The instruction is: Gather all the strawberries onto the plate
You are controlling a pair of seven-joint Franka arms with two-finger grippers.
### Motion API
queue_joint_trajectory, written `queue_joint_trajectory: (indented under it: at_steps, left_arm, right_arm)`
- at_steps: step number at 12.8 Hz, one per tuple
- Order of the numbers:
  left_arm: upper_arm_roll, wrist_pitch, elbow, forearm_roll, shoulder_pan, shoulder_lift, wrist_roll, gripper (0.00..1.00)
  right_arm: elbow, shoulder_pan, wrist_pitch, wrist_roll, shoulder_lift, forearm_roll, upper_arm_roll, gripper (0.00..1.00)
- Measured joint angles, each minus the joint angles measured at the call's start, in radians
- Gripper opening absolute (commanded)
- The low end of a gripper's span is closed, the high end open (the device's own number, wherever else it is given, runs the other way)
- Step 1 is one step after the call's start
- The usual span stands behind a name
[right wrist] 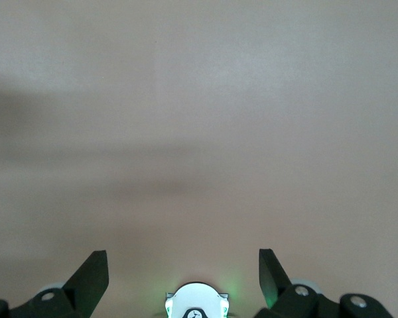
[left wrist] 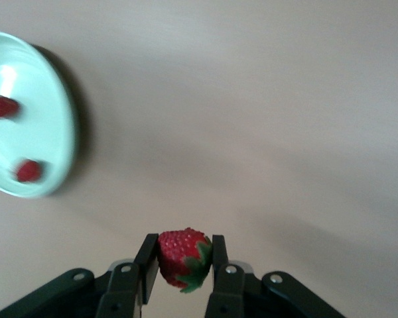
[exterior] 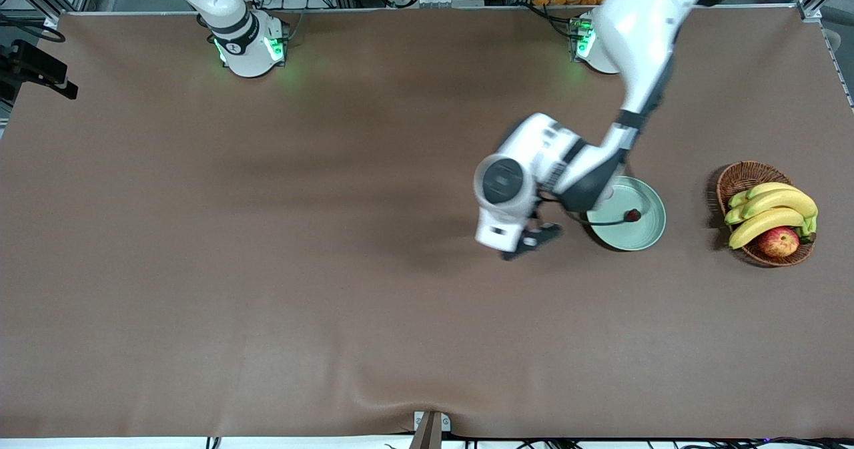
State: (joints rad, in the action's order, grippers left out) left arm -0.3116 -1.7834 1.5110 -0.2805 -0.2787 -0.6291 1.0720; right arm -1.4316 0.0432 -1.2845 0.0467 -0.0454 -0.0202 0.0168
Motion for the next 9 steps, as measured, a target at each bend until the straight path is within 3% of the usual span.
queue_joint_trajectory:
  at_steps: [3,4,5,6,9]
  left_arm:
    - [-0.002,0.0,0.155,-0.044,0.182,0.042,-0.156,0.01]
    - [-0.002,0.0,0.192,-0.059,0.22,0.043,-0.194,0.14]
    - [-0.002,-0.001,0.222,-0.067,0.249,0.043,-0.236,0.65]
    - [-0.003,-0.002,0.245,-0.071,0.276,0.043,-0.283,1.0]
    - [-0.01,-0.008,0.25,-0.07,0.319,0.06,-0.344,1.0]
  right_arm:
    - [-0.005,0.0,-0.001,-0.001,0.001,0.0,0.003,1.0]
    - [-0.005,0.0,-0.001,-0.001,0.001,0.0,0.003,1.0]
    - [-0.005,0.0,-0.002,-0.001,0.001,0.0,0.003,1.0]
    - [-0.005,0.0,-0.004,-0.001,0.001,-0.001,0.003,1.0]
    - [-0.008,0.0,-0.005,-0.001,0.004,-0.001,0.004,1.0]
